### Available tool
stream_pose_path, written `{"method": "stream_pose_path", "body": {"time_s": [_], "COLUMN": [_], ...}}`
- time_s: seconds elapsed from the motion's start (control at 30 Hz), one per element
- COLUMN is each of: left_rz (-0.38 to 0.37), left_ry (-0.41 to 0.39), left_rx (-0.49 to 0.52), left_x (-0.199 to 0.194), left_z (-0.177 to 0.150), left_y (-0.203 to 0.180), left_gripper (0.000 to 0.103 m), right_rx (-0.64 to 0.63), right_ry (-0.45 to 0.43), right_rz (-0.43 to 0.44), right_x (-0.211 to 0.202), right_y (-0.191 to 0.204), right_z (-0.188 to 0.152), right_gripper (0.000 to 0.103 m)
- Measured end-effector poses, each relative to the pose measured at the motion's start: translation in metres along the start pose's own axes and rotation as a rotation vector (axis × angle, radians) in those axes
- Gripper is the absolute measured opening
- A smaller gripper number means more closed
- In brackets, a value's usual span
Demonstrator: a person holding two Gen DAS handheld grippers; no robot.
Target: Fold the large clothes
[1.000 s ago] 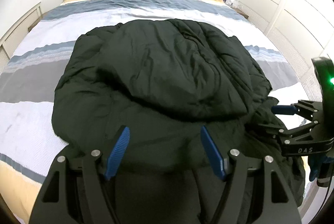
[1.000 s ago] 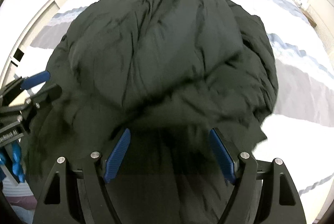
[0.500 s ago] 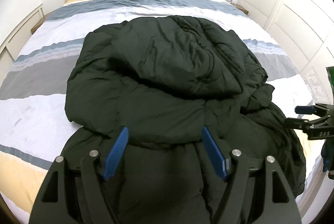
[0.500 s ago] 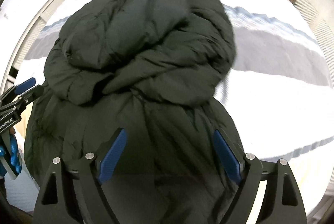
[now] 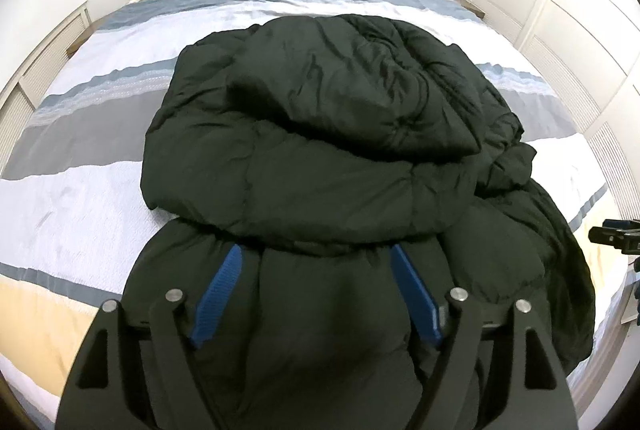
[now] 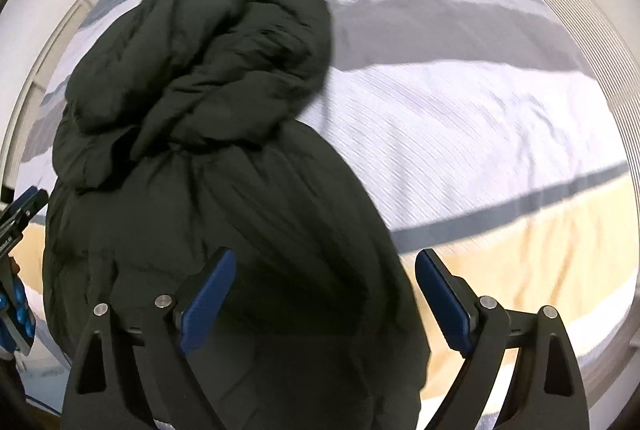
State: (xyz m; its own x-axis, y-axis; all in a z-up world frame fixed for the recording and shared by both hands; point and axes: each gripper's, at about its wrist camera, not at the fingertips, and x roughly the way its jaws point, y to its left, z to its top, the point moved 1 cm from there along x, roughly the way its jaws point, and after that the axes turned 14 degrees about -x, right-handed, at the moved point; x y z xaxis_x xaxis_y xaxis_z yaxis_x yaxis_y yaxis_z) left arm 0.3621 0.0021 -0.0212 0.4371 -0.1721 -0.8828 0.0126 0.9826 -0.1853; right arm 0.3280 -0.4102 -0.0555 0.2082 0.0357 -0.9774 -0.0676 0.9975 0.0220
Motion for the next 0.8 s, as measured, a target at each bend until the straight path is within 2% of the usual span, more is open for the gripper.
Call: {"method": "stream_pose_path", "body": {"time_s": [0.4, 0.8], "left_rz": [0.018, 0.048], "left_ry": [0.015, 0.064], "left_rx": [-0.008, -0.017], "left_x": [-0.004, -0.002], "left_z": [-0.01, -0.027], "left_y": [0.009, 0.032], "left_gripper": [0.08, 0.08], "right_rx": [0.088, 0.116], "right_ry": [0.045, 0.085], "right_rz": [-0.004, 0.029], "right_x": [-0.003, -0.005], "right_y": [-0.027, -0.036], "right_z": [-0.045, -0.072], "right_gripper": [0.093, 0.095]}}
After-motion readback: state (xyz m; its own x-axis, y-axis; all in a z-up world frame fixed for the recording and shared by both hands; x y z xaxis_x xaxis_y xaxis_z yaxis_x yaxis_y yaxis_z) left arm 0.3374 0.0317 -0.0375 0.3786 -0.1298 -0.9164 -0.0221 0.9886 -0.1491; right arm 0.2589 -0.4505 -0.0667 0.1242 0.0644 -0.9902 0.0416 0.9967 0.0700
